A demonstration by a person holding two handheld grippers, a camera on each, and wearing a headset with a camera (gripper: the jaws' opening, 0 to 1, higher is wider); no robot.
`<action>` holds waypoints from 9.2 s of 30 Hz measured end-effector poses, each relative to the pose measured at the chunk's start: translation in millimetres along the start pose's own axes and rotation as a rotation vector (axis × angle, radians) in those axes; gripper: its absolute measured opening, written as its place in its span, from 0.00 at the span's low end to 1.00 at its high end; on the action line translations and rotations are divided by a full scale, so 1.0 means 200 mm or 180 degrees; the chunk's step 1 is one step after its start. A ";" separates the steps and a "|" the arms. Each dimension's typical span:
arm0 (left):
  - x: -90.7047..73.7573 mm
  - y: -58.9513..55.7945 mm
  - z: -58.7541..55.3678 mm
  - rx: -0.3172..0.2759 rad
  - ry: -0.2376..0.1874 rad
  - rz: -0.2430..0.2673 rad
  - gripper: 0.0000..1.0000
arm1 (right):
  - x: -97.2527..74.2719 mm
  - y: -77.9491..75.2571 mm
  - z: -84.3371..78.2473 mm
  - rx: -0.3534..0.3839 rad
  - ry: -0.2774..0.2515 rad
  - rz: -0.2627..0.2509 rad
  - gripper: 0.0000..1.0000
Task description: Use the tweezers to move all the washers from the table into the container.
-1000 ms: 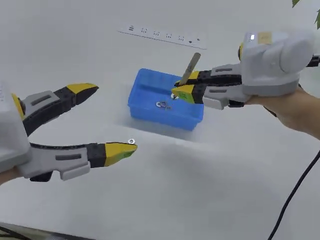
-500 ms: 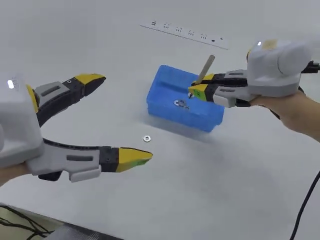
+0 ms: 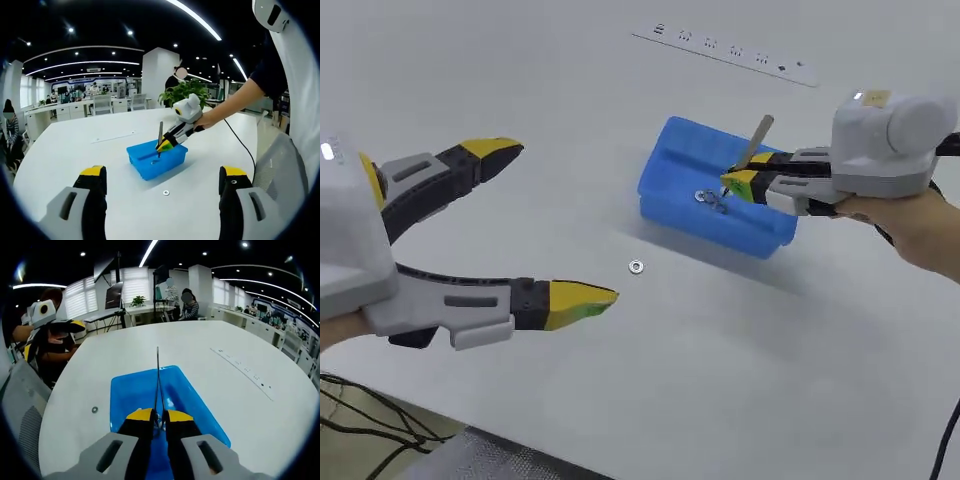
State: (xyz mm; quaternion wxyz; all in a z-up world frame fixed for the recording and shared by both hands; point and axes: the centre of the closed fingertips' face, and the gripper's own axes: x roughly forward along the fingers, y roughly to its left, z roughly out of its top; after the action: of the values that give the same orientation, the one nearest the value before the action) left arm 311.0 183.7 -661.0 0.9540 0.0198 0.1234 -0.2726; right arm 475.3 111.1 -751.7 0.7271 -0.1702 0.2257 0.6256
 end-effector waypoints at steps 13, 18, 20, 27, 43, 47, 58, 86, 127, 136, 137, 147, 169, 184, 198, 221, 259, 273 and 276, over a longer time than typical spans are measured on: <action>-0.01 -0.04 0.00 0.0006 0.0013 -0.0008 0.98 | -0.02 0.00 0.02 0.0070 -0.0017 -0.0042 0.09; -0.01 -0.04 0.00 -0.0028 -0.0010 0.0003 0.98 | -0.04 0.00 0.03 0.0053 -0.0021 -0.0086 0.08; 0.01 -0.03 0.01 -0.0046 -0.0027 0.0000 0.98 | -0.05 0.01 0.04 0.0018 -0.0019 -0.0088 0.08; 0.15 -0.01 0.08 -0.0024 -0.0107 -0.0127 0.93 | -0.08 0.06 0.08 -0.0124 -0.0017 -0.0033 0.08; 0.61 -0.05 0.25 -0.0029 -0.0178 -0.0800 0.56 | -0.15 0.15 0.12 -0.0579 0.0059 0.0086 0.08; 0.70 -0.06 0.26 0.0067 -0.0082 -0.0952 0.49 | -0.15 0.18 0.12 -0.0654 0.0086 0.0136 0.08; 0.78 -0.16 0.28 0.0561 0.0088 -0.1438 0.25 | -0.15 0.22 0.13 -0.0858 0.0133 0.0241 0.08; 0.71 -0.27 0.30 0.1024 0.0322 -0.1716 0.07 | -0.15 0.27 0.12 -0.0975 0.0179 0.0375 0.08; 0.54 -0.25 0.34 0.1293 0.0270 -0.1592 0.05 | -0.22 0.37 0.15 -0.0657 0.0120 0.0192 0.28; 0.40 -0.17 0.27 0.1154 0.0159 -0.1246 0.05 | -0.27 0.40 0.04 -0.0393 0.0033 -0.0157 0.55; 0.39 -0.16 0.25 0.1148 0.0163 -0.1233 0.05 | -0.28 0.41 0.03 -0.0378 0.0027 -0.0156 0.57; 0.31 -0.12 0.13 0.0976 0.0178 -0.1136 0.05 | -0.33 0.51 -0.04 -0.0147 -0.0037 -0.0137 0.73; 0.30 -0.13 -0.04 0.0829 0.0296 -0.1204 0.05 | -0.36 0.73 -0.17 0.0258 -0.0081 -0.0024 1.00; 0.34 -0.13 -0.08 0.0745 0.0291 -0.1207 0.05 | -0.35 0.79 -0.18 0.0447 -0.0118 0.0133 0.99; 0.33 -0.17 -0.13 0.0901 0.0432 -0.1314 0.05 | -0.32 0.84 -0.18 0.0420 -0.0110 0.0270 0.93; 0.32 -0.16 -0.13 0.0842 0.0471 -0.1354 0.05 | -0.01 0.70 -0.03 -0.0194 0.0024 0.0664 0.48; 0.33 -0.17 -0.13 0.0686 0.0499 -0.1296 0.06 | 0.18 0.74 -0.04 -0.0844 0.0229 0.1008 0.11; 0.21 -0.20 0.00 0.0271 0.0169 -0.1132 0.31 | 0.08 0.74 0.03 -0.0748 0.0090 0.0869 0.09; 0.19 -0.19 0.00 0.0209 0.0163 -0.1030 0.42 | 0.03 0.72 0.04 -0.0728 0.0080 0.0818 0.09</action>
State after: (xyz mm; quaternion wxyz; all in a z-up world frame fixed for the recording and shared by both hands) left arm 321.1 131.8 -669.1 0.8930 0.0378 0.1403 -0.4260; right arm 334.6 142.6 -743.0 0.6142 -0.2293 0.1820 0.7329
